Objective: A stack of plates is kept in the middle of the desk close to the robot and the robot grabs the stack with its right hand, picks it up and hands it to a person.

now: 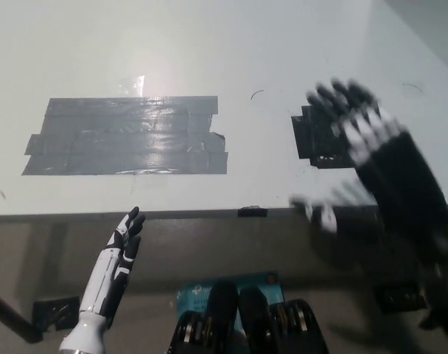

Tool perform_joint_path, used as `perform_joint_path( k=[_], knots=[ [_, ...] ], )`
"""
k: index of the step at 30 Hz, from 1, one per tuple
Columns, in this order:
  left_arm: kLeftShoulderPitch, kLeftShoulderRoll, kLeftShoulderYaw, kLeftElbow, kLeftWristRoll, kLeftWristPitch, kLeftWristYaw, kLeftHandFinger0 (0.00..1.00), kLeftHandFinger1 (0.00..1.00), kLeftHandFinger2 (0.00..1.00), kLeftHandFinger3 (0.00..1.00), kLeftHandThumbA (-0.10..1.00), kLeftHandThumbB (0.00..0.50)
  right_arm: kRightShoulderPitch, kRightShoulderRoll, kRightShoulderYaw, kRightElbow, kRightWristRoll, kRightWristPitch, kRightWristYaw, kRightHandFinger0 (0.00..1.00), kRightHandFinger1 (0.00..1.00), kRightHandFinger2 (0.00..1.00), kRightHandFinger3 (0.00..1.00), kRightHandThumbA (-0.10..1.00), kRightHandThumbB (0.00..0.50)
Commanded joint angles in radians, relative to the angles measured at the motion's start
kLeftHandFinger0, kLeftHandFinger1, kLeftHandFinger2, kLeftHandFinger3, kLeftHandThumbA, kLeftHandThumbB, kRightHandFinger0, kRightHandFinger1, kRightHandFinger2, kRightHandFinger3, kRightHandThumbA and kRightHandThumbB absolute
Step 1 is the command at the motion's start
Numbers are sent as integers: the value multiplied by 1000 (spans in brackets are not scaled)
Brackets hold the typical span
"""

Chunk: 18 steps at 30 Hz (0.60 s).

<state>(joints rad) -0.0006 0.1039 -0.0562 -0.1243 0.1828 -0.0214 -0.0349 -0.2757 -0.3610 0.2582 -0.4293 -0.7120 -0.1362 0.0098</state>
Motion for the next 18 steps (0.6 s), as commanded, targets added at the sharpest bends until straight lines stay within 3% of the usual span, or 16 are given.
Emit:
perform_joint_path(
  k=[1, 2, 7, 8, 11, 18],
  knots=[
    [12, 7, -6, -32, 0, -27, -4, 991, 1000, 1000, 1000, 1000, 11, 213, 58, -82, -252, 377, 25, -54, 1000, 1000, 1000, 1000, 924, 477],
    [19, 6, -5, -31, -1, -34, -2, 1000, 1000, 1000, 1000, 1000, 36, 256, 98, -74, -190, 398, -16, -79, 1000, 1000, 1000, 1000, 935, 432],
    [36, -1, -4, -30, -10, -41, 0, 1000, 1000, 1000, 1000, 1000, 72, 305, 178, -78, 67, 380, -149, -134, 1000, 1000, 1000, 1000, 862, 365],
    [37, -1, -4, -29, -8, -44, 3, 1000, 1000, 1000, 1000, 1000, 90, 305, 195, -83, 125, 391, -153, -128, 1000, 1000, 1000, 1000, 868, 395],
    [36, -4, -1, -30, -7, -43, 7, 1000, 1000, 1000, 1000, 1000, 109, 304, 219, -95, 209, 423, -149, -99, 1000, 1000, 1000, 1000, 889, 421],
    [28, -6, 5, -26, -9, -47, 11, 1000, 1000, 1000, 1000, 1000, 97, 286, 235, -113, 343, 444, -140, -48, 1000, 1000, 1000, 1000, 911, 398]
  ],
)
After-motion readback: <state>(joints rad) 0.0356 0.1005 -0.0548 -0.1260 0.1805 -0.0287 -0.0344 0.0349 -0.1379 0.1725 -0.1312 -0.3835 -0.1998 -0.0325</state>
